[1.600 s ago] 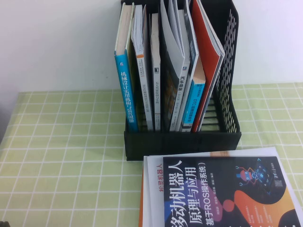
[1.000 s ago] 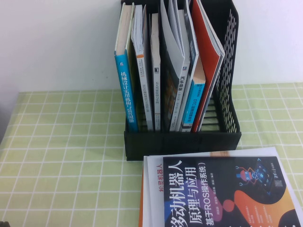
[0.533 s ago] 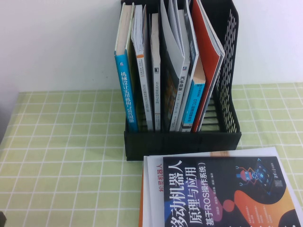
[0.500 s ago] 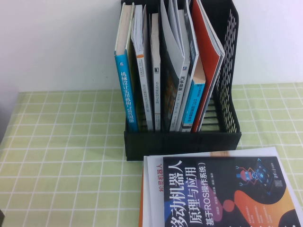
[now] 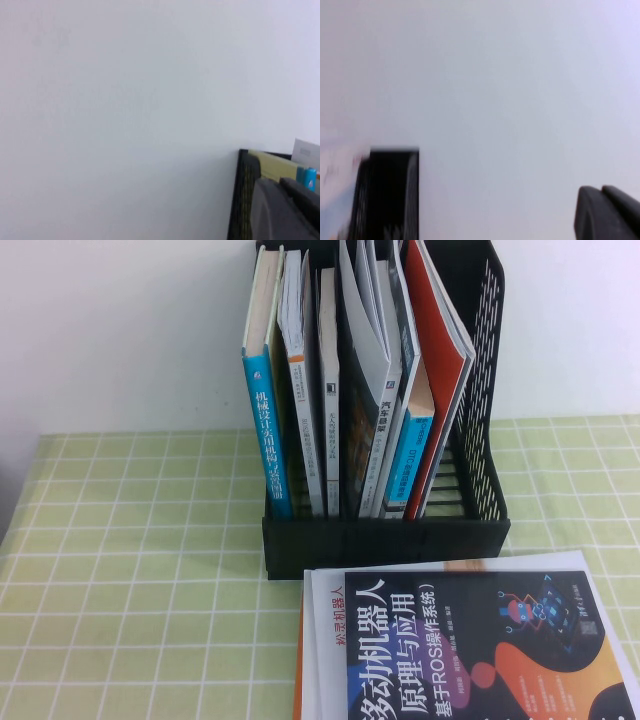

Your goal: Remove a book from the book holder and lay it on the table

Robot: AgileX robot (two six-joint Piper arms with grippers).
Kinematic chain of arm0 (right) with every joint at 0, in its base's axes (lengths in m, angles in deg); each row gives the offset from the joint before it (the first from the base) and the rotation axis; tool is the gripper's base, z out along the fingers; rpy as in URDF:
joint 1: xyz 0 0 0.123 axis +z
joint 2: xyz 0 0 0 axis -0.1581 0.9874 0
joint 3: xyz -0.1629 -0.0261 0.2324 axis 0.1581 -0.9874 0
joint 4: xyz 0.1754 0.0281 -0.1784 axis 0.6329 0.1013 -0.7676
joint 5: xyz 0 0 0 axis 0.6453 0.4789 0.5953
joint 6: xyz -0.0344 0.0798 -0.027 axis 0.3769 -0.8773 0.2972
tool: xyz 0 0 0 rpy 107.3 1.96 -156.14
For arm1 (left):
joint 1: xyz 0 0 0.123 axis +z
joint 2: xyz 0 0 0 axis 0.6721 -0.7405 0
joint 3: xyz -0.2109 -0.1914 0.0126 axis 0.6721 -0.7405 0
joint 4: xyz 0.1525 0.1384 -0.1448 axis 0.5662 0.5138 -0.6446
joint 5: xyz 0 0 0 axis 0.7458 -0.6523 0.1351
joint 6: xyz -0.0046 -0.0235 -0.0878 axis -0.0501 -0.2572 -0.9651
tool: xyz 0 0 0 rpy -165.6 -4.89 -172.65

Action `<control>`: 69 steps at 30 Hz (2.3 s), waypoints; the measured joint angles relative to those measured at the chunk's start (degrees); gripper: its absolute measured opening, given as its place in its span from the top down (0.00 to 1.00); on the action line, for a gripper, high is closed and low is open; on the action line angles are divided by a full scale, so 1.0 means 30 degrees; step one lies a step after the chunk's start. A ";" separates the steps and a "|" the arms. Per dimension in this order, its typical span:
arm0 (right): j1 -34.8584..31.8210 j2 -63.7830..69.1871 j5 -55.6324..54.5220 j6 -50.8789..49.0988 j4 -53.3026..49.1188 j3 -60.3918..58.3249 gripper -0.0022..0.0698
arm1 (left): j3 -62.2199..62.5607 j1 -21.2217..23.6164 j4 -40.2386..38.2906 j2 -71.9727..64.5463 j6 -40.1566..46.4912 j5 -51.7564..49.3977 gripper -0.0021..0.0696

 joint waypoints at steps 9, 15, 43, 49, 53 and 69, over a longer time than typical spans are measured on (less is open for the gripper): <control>0.0000 0.0000 -0.7632 -0.4263 0.1013 0.0781 0.97 | -0.0062 0.0000 -0.0369 0.0000 -0.3696 0.5751 0.97; 0.0000 0.0000 -0.4677 -0.7027 -0.0810 0.5235 0.97 | 0.2875 0.0000 0.0205 0.0015 -0.8535 0.2497 0.97; 0.0000 1.2428 1.3112 -0.1041 0.3981 1.5351 0.97 | 1.5749 -0.0805 -1.0939 -1.6004 1.0614 -1.3483 0.97; 0.0000 1.5000 1.3560 0.9489 1.2919 1.5130 0.97 | 1.8345 -0.2189 -1.8518 -2.0262 1.9147 -1.4586 0.97; 0.0376 1.6555 1.3148 2.0816 2.2394 1.3985 0.97 | 2.0611 -0.3186 -1.9365 -2.3089 2.0582 -1.5084 0.97; 0.4122 2.6441 1.2708 3.1721 2.9800 1.6652 0.84 | 2.7199 -0.7082 -1.7979 -3.0739 2.1130 -1.5524 0.97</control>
